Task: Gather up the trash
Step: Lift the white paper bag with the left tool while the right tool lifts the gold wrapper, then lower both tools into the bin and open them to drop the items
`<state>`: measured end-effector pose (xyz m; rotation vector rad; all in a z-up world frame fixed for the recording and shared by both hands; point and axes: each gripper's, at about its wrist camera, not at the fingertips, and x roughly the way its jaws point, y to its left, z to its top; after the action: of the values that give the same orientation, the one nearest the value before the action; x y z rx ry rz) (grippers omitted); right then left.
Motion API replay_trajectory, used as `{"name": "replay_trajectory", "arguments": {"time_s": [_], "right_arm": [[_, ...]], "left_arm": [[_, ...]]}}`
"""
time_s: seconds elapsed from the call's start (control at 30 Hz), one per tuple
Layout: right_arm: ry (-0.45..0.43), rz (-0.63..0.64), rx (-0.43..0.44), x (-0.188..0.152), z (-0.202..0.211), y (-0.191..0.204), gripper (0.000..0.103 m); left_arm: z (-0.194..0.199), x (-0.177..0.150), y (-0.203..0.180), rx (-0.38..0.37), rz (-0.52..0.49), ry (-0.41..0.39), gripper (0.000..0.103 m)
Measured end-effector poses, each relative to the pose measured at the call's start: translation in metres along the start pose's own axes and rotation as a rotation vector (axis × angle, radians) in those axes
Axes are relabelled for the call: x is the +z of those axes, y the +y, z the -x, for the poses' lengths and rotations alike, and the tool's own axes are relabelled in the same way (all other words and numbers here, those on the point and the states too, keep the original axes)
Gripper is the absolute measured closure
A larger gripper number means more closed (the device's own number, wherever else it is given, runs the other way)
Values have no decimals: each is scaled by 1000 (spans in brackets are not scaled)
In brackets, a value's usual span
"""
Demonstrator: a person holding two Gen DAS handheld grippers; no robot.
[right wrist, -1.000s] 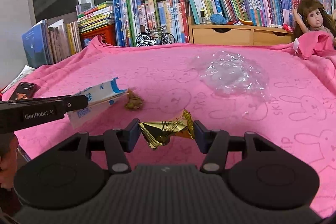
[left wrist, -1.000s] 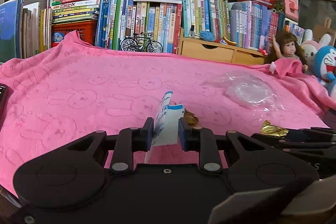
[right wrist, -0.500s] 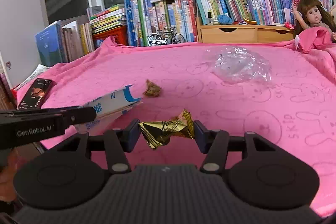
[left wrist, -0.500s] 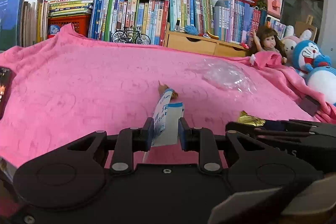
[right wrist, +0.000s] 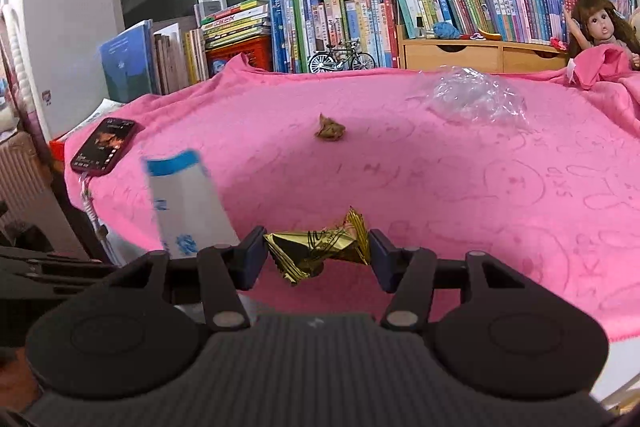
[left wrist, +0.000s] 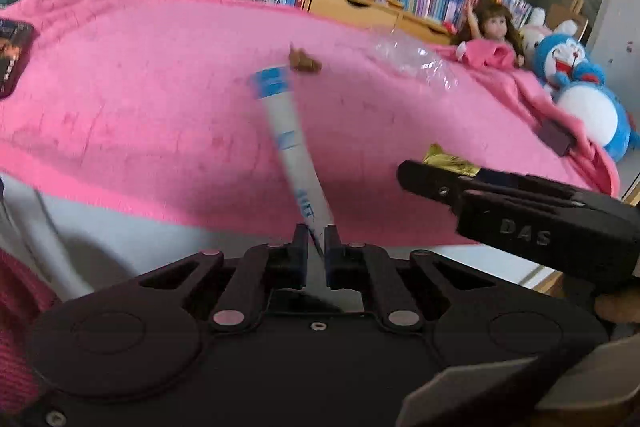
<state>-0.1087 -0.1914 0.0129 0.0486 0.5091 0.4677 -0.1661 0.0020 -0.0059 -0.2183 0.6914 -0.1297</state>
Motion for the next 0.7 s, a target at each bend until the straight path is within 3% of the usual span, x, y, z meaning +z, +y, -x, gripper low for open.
{"name": "replay_trajectory", "arguments": {"time_s": [0.3,0.47,0.7], "right_arm": [[6,-4,-10,-2,-6,0,44],[16,-5,-5,-5,-10,0,45],[26,-18,2,-6,-13,-2,47]], "left_arm": [[-3,14,8,26,-7,-50,97],[-18,26,12,10,-1,-32,93],[-42,35,19,31,53,-4,95]]}}
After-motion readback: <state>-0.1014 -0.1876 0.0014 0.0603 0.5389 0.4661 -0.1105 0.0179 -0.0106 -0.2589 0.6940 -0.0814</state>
